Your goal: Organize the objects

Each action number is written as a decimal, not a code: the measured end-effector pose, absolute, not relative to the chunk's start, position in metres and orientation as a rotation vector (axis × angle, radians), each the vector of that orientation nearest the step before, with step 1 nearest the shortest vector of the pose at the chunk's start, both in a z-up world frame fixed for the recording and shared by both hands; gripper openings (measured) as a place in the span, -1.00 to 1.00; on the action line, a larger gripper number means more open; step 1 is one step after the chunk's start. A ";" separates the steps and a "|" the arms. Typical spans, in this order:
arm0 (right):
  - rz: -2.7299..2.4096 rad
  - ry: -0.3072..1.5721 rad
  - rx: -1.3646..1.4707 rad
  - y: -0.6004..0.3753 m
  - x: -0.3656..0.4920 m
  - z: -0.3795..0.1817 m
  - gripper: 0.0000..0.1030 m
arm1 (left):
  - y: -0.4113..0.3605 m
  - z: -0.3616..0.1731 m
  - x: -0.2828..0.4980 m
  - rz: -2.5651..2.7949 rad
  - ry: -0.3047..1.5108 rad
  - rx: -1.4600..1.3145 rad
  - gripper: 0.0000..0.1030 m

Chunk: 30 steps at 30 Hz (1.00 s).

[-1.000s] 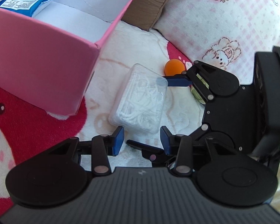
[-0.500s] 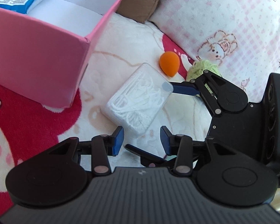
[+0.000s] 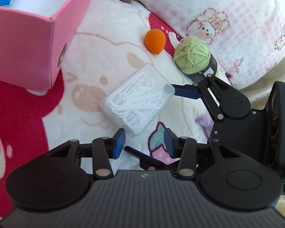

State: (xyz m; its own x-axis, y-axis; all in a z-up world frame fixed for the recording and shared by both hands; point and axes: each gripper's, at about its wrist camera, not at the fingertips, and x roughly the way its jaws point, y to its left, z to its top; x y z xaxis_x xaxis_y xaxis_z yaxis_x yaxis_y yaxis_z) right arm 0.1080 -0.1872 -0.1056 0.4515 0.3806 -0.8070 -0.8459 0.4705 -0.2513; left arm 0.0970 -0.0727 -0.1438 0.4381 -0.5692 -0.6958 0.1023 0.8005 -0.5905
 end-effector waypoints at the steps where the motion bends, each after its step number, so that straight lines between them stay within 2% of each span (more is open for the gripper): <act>1: 0.837 0.754 -0.710 -0.189 0.105 -0.105 0.99 | -0.074 -0.144 0.096 -0.444 1.050 -0.502 -0.18; 14: 0.682 0.807 -0.535 -0.200 0.073 -0.106 0.98 | -0.075 -0.140 0.100 -0.471 1.121 -0.440 -0.15; 21: 0.627 0.824 -0.419 -0.201 0.082 -0.101 0.96 | -0.075 -0.128 0.097 -0.428 1.094 -0.377 -0.09; 30: 0.550 0.873 -0.243 -0.205 0.095 -0.113 0.97 | -0.067 -0.145 0.104 -0.404 1.077 -0.476 -0.11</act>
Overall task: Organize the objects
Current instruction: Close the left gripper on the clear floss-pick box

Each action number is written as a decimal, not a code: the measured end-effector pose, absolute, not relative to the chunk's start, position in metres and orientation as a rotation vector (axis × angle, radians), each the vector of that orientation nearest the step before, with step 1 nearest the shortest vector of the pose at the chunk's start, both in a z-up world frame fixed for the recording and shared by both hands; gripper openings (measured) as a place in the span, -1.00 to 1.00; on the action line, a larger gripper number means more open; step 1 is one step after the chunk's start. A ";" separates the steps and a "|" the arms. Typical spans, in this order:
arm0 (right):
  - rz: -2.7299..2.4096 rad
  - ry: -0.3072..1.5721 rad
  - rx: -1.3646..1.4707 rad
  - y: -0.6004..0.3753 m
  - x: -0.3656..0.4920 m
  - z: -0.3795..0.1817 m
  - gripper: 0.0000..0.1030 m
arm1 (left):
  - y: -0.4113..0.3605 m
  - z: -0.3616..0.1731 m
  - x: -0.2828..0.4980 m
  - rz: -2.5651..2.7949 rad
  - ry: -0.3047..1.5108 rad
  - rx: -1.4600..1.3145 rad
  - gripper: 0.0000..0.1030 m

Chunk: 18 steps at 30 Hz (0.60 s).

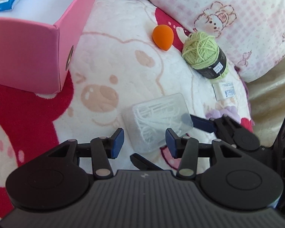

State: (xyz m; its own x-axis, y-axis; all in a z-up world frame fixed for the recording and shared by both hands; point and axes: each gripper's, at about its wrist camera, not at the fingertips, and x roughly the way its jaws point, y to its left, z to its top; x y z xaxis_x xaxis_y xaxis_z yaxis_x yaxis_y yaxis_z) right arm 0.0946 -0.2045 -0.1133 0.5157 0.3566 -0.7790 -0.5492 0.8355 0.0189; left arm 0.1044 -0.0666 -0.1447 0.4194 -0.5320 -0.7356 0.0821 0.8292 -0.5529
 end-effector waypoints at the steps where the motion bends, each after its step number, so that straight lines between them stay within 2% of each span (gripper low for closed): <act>1: 0.539 0.876 -0.219 -0.205 0.097 -0.115 0.97 | -0.066 -0.146 0.105 -0.404 1.069 -0.490 -0.13; 6: 0.473 0.889 -0.109 -0.211 0.101 -0.120 0.93 | -0.065 -0.144 0.105 -0.410 1.032 -0.499 -0.28; 18: 0.411 0.896 -0.107 -0.212 0.083 -0.118 0.85 | -0.070 -0.143 0.100 -0.408 1.047 -0.489 -0.28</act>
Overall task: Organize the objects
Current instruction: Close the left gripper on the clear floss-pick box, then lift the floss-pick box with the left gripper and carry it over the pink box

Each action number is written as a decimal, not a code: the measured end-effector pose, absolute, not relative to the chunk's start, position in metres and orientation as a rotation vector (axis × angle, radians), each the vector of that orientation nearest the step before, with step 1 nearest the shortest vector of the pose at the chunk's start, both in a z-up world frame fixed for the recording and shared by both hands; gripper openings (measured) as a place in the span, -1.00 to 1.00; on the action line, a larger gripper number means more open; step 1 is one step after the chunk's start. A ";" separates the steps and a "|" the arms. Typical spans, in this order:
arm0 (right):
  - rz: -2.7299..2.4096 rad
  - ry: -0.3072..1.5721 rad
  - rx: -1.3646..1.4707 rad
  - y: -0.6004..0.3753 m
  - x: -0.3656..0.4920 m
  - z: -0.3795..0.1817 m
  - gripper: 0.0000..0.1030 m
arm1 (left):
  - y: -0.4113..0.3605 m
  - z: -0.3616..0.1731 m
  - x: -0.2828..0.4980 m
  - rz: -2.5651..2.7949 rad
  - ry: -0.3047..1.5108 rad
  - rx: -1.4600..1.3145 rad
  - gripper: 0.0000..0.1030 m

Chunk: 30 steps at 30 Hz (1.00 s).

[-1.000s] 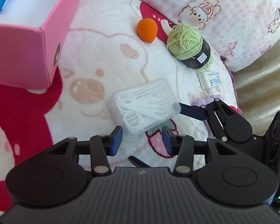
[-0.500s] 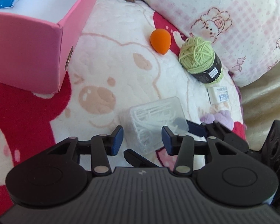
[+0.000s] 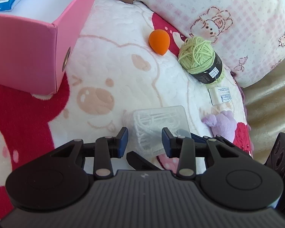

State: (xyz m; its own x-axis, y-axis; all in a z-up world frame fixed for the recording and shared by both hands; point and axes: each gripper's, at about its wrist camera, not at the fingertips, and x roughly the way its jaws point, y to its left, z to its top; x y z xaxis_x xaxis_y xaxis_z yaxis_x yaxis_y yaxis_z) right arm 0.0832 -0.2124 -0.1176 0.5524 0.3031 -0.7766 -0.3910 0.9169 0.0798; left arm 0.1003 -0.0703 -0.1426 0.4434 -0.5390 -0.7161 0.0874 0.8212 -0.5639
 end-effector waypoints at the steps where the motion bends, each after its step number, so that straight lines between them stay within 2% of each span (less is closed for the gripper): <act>1: 0.405 0.899 -0.111 -0.212 0.082 -0.117 0.85 | -0.071 -0.142 0.099 -0.407 1.051 -0.488 -0.28; 17: 0.448 0.891 -0.084 -0.223 0.062 -0.105 0.85 | -0.079 -0.128 0.079 -0.417 1.070 -0.442 -0.22; 30: 0.430 0.845 -0.096 -0.215 0.029 -0.066 0.85 | -0.080 -0.077 0.052 -0.437 1.050 -0.331 -0.22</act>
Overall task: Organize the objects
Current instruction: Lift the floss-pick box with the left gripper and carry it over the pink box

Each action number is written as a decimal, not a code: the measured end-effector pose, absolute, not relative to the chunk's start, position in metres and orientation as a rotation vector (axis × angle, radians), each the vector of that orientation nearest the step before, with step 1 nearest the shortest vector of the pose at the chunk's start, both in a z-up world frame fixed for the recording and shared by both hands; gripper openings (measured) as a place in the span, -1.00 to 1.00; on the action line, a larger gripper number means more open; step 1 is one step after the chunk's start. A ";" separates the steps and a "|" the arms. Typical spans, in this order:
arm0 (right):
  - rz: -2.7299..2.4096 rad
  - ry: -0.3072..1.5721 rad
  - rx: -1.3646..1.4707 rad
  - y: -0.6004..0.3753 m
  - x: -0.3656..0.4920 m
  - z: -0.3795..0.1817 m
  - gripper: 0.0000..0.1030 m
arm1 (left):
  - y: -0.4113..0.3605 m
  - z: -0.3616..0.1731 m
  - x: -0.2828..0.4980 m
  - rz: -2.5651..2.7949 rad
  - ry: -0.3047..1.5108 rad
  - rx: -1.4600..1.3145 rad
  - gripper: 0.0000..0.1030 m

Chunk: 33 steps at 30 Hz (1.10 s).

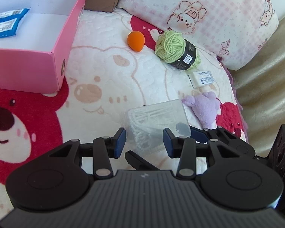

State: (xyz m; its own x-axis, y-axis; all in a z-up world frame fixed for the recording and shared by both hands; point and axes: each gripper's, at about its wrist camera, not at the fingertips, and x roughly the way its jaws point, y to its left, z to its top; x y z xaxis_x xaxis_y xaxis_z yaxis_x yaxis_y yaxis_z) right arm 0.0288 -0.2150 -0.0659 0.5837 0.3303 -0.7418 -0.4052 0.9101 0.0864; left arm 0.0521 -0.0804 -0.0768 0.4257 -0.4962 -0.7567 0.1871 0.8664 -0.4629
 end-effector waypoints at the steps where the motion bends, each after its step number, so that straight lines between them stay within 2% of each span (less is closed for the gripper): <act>1: 0.432 0.847 -0.095 -0.214 0.027 -0.063 0.85 | -0.079 -0.073 0.049 -0.436 1.050 -0.319 -0.22; 21: 0.492 0.969 -0.042 -0.164 0.004 -0.005 0.85 | -0.025 -0.006 0.017 -0.395 1.105 -0.260 -0.17; 33: 0.513 0.917 -0.156 -0.123 -0.002 0.036 0.85 | 0.015 0.027 0.006 -0.389 1.038 -0.317 -0.17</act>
